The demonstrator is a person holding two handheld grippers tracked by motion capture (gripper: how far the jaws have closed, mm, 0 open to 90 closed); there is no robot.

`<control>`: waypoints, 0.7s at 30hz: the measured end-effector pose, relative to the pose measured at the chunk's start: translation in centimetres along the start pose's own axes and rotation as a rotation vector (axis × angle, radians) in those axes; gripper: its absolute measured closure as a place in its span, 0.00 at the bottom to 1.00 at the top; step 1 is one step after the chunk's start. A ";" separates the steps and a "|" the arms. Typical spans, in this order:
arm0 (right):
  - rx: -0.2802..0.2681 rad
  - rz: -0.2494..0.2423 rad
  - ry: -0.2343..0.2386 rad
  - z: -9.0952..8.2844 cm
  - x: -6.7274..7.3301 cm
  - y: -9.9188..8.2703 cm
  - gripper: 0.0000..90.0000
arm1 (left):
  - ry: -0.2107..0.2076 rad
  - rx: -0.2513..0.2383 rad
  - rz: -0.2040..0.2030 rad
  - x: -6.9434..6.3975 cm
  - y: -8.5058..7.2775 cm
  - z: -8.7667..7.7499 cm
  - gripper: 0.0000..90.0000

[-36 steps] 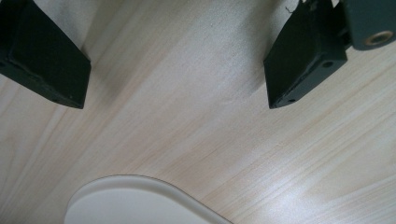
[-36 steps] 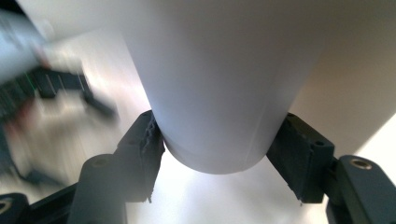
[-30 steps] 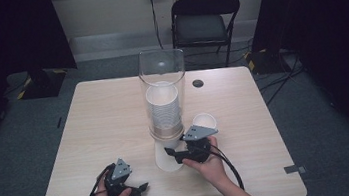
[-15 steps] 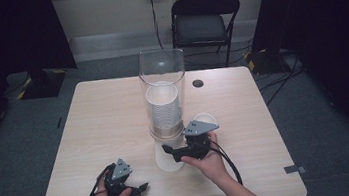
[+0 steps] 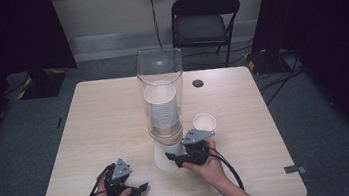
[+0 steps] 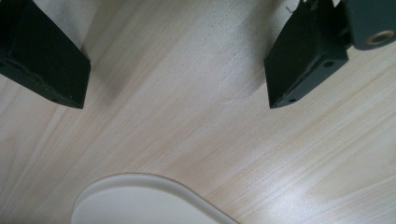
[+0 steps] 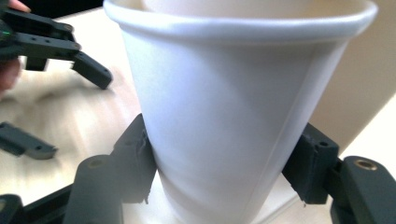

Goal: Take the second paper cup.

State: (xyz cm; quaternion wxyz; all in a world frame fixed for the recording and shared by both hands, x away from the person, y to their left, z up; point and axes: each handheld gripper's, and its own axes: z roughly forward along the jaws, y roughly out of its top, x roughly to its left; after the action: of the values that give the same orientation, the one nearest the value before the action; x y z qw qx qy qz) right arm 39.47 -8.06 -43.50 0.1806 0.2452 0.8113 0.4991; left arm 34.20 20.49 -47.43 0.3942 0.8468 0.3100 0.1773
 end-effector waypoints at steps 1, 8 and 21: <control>0.000 0.000 0.000 0.0 0.0 0.0 0.38 | 0.000 0.000 0.000 0.0 0.0 0.0 0.07; 0.053 -0.004 0.015 -1.3 -0.5 -0.8 0.35 | -0.001 0.004 0.001 0.0 0.0 0.0 0.06; 0.054 0.023 -0.056 -5.1 -3.0 -3.2 0.35 | 0.000 0.004 0.001 0.0 0.0 0.0 0.06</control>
State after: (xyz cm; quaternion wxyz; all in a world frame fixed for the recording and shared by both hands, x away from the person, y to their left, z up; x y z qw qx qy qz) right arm 38.49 -14.65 -44.02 0.1909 0.2733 0.8162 0.4718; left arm 34.20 20.44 -47.42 0.3925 0.8478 0.3099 0.1767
